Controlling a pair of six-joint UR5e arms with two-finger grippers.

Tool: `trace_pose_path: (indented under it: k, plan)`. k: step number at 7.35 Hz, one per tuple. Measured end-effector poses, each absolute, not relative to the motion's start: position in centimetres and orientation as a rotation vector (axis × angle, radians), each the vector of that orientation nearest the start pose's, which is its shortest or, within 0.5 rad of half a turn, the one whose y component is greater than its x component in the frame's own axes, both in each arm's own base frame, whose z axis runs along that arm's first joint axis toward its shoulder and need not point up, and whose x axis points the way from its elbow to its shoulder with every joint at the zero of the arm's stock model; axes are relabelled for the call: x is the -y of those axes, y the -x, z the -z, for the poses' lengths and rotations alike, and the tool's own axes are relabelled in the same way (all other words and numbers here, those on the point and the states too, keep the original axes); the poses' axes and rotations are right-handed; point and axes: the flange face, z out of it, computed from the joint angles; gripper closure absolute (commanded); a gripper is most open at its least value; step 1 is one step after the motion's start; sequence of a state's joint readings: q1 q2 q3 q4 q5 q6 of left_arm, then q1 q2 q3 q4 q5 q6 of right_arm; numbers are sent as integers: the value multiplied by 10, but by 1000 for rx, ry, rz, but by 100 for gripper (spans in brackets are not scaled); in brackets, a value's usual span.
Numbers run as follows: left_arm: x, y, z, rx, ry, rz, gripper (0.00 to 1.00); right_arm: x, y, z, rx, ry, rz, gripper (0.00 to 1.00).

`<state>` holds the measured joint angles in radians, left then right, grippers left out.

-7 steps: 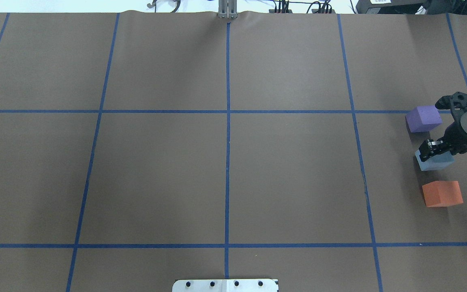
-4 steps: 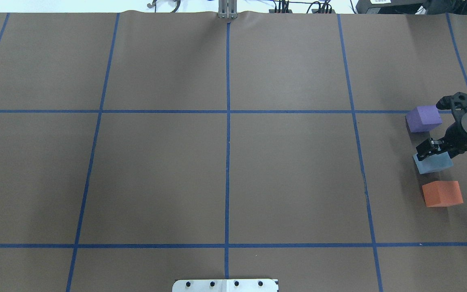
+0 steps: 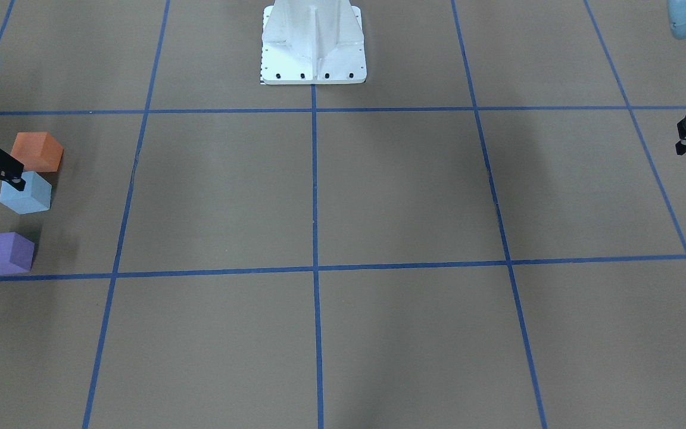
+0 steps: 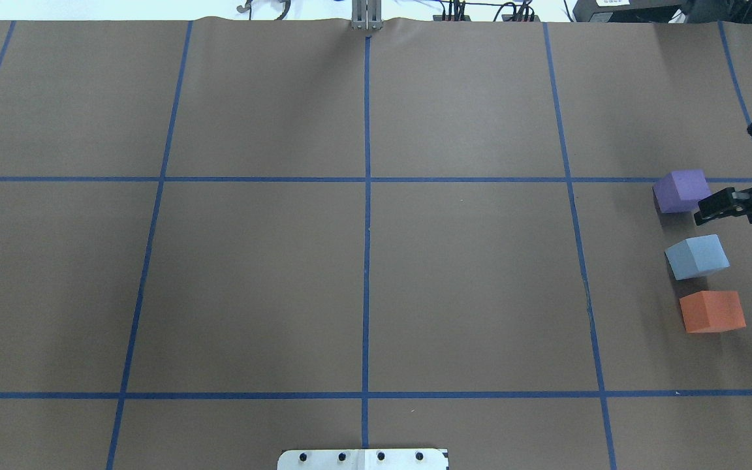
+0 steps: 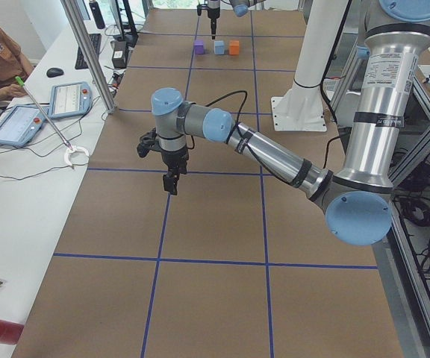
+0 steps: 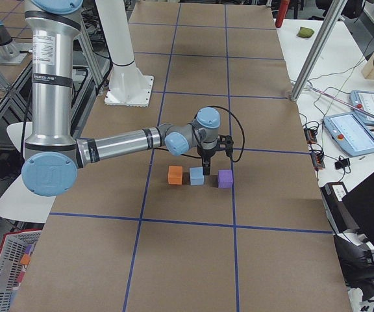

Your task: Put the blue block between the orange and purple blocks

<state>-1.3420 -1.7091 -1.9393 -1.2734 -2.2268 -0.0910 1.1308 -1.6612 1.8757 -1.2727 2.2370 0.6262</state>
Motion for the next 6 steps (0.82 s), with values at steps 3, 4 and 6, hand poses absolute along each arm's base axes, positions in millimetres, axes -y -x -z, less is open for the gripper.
trace_pose_path:
  k: [3,4,6]
  plan:
    - [519,-42,-452,-675,-116,-271,0,455,28,-498,891,-171,-4,0]
    - [520,-32,-456,-671,-133,-306,0,459,-2,-503,870,-163,36,0]
    - [513,14,-487,-663,-147,-333,0,491,-53,-510,835,-126,98,0]
